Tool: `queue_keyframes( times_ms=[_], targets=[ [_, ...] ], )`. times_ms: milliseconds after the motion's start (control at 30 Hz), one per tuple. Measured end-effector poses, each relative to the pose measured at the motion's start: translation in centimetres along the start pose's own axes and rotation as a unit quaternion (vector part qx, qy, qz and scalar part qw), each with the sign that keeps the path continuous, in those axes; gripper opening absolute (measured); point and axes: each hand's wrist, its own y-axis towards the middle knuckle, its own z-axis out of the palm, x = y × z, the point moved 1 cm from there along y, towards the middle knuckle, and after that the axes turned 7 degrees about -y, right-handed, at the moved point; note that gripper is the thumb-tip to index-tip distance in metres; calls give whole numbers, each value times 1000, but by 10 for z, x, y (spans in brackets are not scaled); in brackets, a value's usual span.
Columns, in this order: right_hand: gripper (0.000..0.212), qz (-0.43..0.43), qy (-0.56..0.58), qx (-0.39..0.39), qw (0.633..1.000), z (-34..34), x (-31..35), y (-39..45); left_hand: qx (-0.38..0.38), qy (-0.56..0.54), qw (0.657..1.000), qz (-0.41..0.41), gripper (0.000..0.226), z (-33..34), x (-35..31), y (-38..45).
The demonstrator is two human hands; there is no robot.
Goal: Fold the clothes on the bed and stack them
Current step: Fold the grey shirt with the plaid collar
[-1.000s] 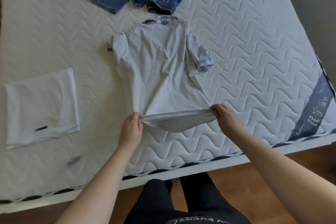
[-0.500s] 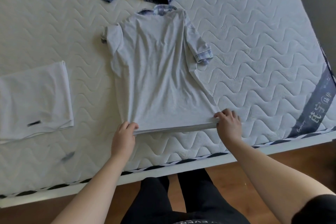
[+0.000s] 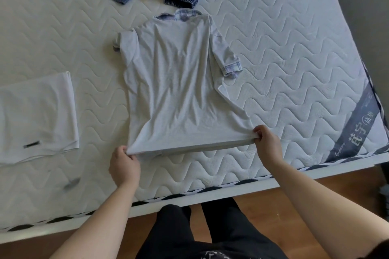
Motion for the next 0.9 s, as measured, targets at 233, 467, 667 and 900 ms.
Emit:
queue_keyframes(
  times_ms=[233, 467, 667, 900],
  targets=[
    [44, 45, 18, 19, 999, -4, -7, -9, -46, -186, 963, -188, 23, 6, -4, 20],
    [37, 47, 38, 60, 996, -4, 2, -10, -32, -272, 946, -172, 10, 5, -14, 19],
    [28, 51, 41, 74, 995, 0, 7, -14, 140, -106, 984, -8, 20, -4, 0, 11],
    [23, 162, 55, 9, 985, -5, -13, -21, 202, 206, 950, 122, 48, -28, 36, -1]
  ],
)
